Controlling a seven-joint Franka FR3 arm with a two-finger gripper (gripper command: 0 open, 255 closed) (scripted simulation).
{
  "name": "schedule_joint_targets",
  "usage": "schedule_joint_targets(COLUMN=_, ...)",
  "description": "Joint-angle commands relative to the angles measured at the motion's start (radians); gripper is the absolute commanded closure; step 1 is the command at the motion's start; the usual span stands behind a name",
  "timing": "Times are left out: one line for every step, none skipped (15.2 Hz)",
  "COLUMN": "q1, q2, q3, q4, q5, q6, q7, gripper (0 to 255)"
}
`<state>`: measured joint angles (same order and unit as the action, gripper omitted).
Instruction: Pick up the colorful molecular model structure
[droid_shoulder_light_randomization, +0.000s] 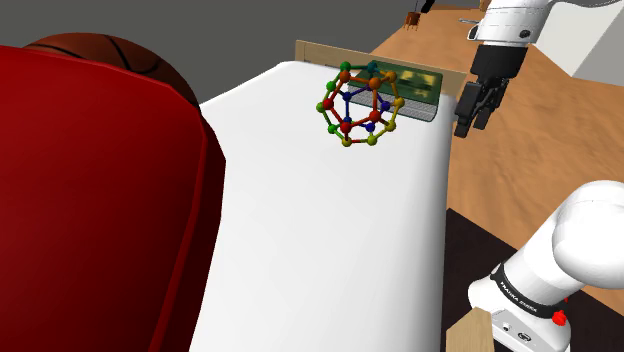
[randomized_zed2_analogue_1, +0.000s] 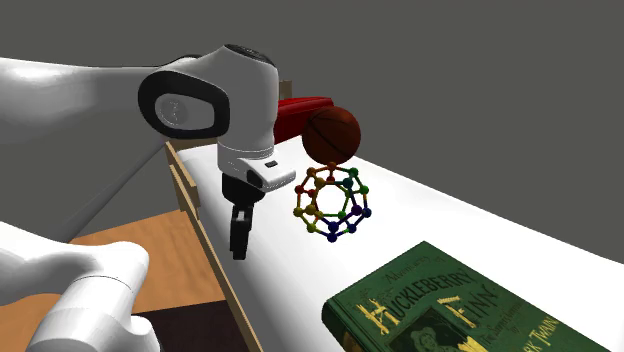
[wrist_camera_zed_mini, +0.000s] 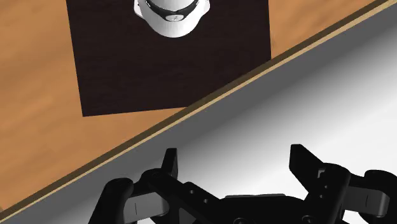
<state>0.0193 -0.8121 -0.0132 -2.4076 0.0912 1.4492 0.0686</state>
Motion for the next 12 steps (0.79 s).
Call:
schedule_joint_targets(q1=0.000, q2=0.000, q3=0.000, q4=0.000, q5=0.000, q6=0.000, q7=0.000, gripper=0)
schedule_joint_targets(q1=0.002, q2=0.028, q3=0.008, q4=0.026, q5=0.005, q6=0.017, q7=0.008, gripper=0)
schedule_joint_targets(q1=0.004, q2=0.055, q3=0.016, q4=0.052, q5=0.009, q6=0.033, q7=0.017, gripper=0)
schedule_joint_targets(q1=0.006, q2=0.083, q3=0.024, q4=0.079, q5=0.013, q6=0.049, q7=0.025, gripper=0)
schedule_joint_targets(q1=0.007, q2=0.110, q3=0.032, q4=0.107, q5=0.016, q6=0.063, q7=0.033, gripper=0)
schedule_joint_targets(q1=0.008, q2=0.137, q3=0.040, q4=0.135, q5=0.018, q6=0.076, q7=0.042, gripper=0)
schedule_joint_targets(q1=0.009, q2=0.163, q3=0.047, q4=0.164, q5=0.020, q6=0.089, q7=0.050, gripper=0)
schedule_joint_targets(q1=0.010, q2=0.190, q3=0.054, q4=0.194, q5=0.021, q6=0.100, q7=0.059, gripper=0)
schedule_joint_targets(q1=0.010, q2=0.217, q3=0.062, q4=0.225, q5=0.021, q6=0.111, q7=0.067, gripper=0)
schedule_joint_targets(q1=0.011, q2=0.243, q3=0.069, q4=0.257, q5=0.021, q6=0.121, q7=0.076, gripper=0)
schedule_joint_targets(q1=0.011, q2=0.270, q3=0.076, q4=0.289, q5=0.020, q6=0.129, q7=0.085, gripper=0)
schedule_joint_targets(q1=0.011, q2=0.296, q3=0.083, q4=0.322, q5=0.019, q6=0.137, q7=0.094, gripper=0)
